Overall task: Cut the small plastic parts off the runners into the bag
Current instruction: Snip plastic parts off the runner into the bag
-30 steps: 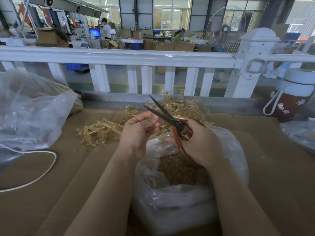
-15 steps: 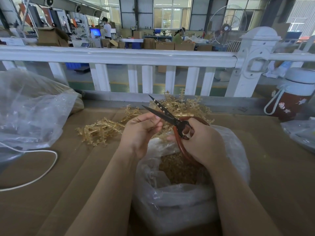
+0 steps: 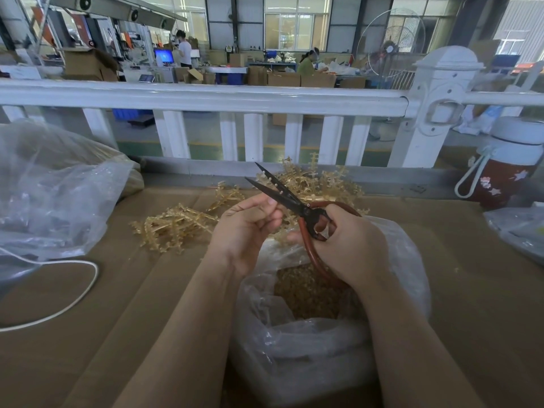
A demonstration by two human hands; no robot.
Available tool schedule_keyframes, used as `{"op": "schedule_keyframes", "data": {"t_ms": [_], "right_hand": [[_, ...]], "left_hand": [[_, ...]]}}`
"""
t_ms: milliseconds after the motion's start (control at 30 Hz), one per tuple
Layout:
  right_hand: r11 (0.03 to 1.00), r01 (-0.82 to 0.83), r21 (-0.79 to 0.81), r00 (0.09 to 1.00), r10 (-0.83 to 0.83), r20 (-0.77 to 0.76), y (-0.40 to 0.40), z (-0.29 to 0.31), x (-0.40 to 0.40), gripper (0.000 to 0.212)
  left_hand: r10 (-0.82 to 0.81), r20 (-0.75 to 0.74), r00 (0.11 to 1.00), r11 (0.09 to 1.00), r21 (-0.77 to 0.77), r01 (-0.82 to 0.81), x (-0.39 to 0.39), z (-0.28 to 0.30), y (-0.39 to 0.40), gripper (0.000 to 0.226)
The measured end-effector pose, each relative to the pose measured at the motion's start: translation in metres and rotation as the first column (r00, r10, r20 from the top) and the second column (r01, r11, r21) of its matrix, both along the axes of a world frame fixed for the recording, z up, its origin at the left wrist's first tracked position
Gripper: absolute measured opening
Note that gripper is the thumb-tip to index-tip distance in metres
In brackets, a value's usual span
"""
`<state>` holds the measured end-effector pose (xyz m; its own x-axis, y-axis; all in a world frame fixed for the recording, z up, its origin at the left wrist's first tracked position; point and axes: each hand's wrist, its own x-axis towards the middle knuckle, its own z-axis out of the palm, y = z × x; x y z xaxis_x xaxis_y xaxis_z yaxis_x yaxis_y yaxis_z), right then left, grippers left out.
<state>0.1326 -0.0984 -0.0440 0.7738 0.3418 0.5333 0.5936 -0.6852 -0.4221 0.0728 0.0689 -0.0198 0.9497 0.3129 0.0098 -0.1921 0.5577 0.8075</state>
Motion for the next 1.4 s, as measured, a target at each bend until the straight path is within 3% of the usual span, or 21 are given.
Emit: {"op": "schedule_keyframes", "data": {"t_ms": [100, 300, 567, 900, 1067, 1167, 1267, 1400], "right_hand": [[1.0, 0.016, -0.016, 1.0, -0.016, 0.025, 0.0001, 0.0004, 0.0001, 0.054], [0.999, 0.038, -0.016, 0.998, -0.037, 0.048, 0.0014, -0.0004, 0.0002, 0.049], [0.999, 0.016, 0.029, 0.999, -0.017, 0.035, 0.0012, -0.0005, 0.0003, 0.066], [1.0, 0.012, 0.002, 1.0, -0.012, 0.01, -0.0001, -0.0014, 0.002, 0.05], [0.998, -0.03, 0.05, 0.999, 0.031, -0.017, -0.0016, -0.0031, 0.0015, 0.064], [1.0, 0.0, 0.021, 1.0, 0.0, -0.007, -0.0019, -0.0042, 0.0027, 0.06], [1.0, 0.029, -0.003, 1.0, -0.029, 0.001, -0.0017, -0.0046, 0.0041, 0.057], [1.0, 0.02, -0.014, 1.0, -0.02, -0.022, -0.0035, -0.003, 0.0037, 0.054]], "left_hand": [[0.0, -0.001, 1.0, 1.0, -0.007, 0.0, -0.0001, 0.0003, 0.0002, 0.034], [0.002, 0.008, 1.0, 1.0, -0.001, -0.002, -0.0002, -0.0006, 0.0018, 0.026], [-0.016, 0.03, 0.999, 1.0, 0.016, 0.015, 0.0008, -0.0021, 0.0022, 0.018], [-0.004, 0.008, 1.0, 0.993, 0.119, 0.003, 0.0003, -0.0023, 0.0014, 0.02], [-0.021, 0.019, 1.0, 0.99, 0.139, 0.018, -0.0002, -0.0022, 0.0016, 0.011], [-0.006, 0.022, 1.0, 0.981, 0.196, 0.002, -0.0014, -0.0005, 0.0015, 0.004], [0.057, 0.052, 0.997, 0.957, 0.282, -0.069, -0.0021, 0.0002, 0.0032, 0.02], [0.133, 0.107, 0.985, 0.911, 0.378, -0.164, -0.003, 0.0003, 0.0031, 0.013]]}}
